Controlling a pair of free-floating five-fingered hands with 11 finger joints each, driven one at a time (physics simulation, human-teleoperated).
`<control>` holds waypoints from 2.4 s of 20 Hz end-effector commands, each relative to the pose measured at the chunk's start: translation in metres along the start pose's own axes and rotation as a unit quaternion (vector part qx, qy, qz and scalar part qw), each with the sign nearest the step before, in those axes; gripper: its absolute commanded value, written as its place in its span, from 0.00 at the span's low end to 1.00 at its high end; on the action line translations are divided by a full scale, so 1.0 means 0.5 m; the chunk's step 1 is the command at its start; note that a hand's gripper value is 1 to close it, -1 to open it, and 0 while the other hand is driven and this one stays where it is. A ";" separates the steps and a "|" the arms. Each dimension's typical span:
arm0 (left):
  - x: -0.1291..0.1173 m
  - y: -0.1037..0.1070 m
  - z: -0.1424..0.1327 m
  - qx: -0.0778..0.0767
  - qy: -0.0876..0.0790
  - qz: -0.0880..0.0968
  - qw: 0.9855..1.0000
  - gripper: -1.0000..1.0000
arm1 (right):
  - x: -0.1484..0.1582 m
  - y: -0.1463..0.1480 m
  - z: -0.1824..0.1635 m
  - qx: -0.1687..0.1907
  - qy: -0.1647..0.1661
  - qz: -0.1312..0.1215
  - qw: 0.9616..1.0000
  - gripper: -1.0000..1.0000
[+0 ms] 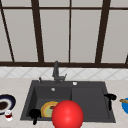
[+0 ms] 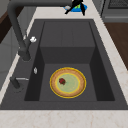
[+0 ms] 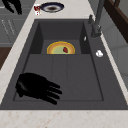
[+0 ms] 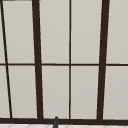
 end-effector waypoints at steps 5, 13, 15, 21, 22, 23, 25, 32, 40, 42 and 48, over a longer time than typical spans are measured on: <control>0.000 0.000 0.000 0.000 0.000 0.000 1.000 0.50 | 0.095 0.061 0.005 -0.023 0.025 0.046 0.998 0.00; 0.000 0.000 0.000 0.000 0.000 0.000 1.000 0.50 | 0.176 0.111 0.066 -0.034 0.032 0.057 0.997 0.00; 0.000 0.000 0.000 0.000 0.000 0.000 1.000 0.50 | 0.193 0.118 0.074 -0.055 0.033 0.061 0.996 0.00; 0.000 0.000 0.000 0.000 0.000 0.000 1.000 0.50 | 0.248 0.141 0.092 -0.080 0.047 0.088 0.992 0.00; 0.000 0.000 0.000 0.000 0.000 0.000 1.000 0.50 | 0.265 0.166 0.113 -0.057 0.043 0.075 0.995 0.00; 0.000 0.000 0.000 0.000 0.000 0.000 1.000 0.50 | 0.270 0.177 0.122 -0.056 0.041 0.068 0.995 0.00; 0.000 0.000 0.000 0.000 0.000 0.000 1.000 0.50 | 0.282 0.205 0.143 -0.054 0.038 0.059 0.996 0.00; 0.000 0.000 0.000 0.000 0.000 0.000 1.000 0.50 | 0.333 0.295 0.217 -0.057 0.037 0.058 0.996 0.00; 0.000 0.000 0.000 0.000 0.000 0.000 1.000 0.50 | 0.351 0.309 0.241 -0.065 0.030 0.066 0.995 0.00; 0.000 0.000 0.000 0.000 0.000 0.000 1.000 0.50 | 0.367 0.310 0.239 -0.062 0.032 0.070 0.995 0.00; 0.000 0.000 0.000 0.000 0.000 0.000 1.000 0.50 | 0.358 0.309 0.240 -0.061 0.030 0.066 0.995 0.00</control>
